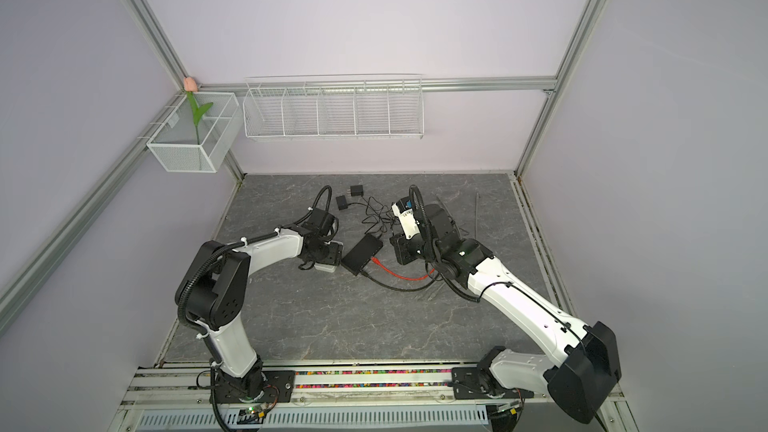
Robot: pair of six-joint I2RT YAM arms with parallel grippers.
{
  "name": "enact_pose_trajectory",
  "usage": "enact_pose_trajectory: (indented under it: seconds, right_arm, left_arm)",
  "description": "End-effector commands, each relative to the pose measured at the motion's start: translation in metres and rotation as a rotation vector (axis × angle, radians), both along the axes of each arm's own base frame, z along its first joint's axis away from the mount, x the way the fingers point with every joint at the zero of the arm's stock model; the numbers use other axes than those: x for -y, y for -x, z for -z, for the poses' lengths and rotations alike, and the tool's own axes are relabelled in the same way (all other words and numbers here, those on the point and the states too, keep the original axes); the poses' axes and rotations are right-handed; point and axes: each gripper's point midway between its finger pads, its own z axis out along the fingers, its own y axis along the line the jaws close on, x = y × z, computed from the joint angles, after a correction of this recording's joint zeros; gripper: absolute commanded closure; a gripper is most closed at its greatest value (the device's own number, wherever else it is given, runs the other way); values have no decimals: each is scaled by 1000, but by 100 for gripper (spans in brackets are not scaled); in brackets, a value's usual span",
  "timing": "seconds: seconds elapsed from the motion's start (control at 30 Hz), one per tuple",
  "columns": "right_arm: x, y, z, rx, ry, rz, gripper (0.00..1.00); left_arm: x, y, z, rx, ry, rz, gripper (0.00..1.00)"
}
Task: Insert the plug into the switch port
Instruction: 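Grasp the small white router with the left gripper while the right holds the plug, then lift the white router with the left gripper while the right brings the plug above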
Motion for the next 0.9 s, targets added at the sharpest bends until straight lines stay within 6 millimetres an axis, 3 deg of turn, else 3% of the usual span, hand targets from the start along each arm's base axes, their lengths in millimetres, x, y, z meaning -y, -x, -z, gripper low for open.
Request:
enact_pose_trajectory:
  seconds: [0.0, 0.13, 0.23, 0.37, 0.43, 0.53, 0.67, 0.73, 0.87]
  right_arm:
    - [3, 3, -3, 15, -8, -10, 90]
    - [4, 7, -8, 18, -23, -15, 90]
    - [5, 9, -11, 22, -27, -17, 90]
    - [10, 13, -18, 36, -33, -13, 90]
    - [12, 15, -22, 46, -36, -13, 90]
    - [15, 17, -25, 59, -39, -5, 90]
    - [13, 19, -28, 61, -54, -20, 90]
    - [10, 21, -30, 66, -73, -38, 90]
    - [3, 29, -43, 123, -158, -91, 92]
  left_arm:
    - [-4, 3, 8, -40, -53, -2, 25]
    - [-2, 5, 16, -64, -100, 5, 28]
    - [0, 5, 20, -75, -103, 11, 35]
    - [2, 4, 16, -64, -93, 24, 70]
    - [2, 3, 5, -31, -83, 28, 80]
    - [-2, 0, -24, 43, -68, 20, 88]
    - [-4, 0, -85, 186, 3, 10, 95]
    - [-3, 4, -119, 276, 72, 12, 100]
    - [5, 28, -183, 464, 270, 63, 100]
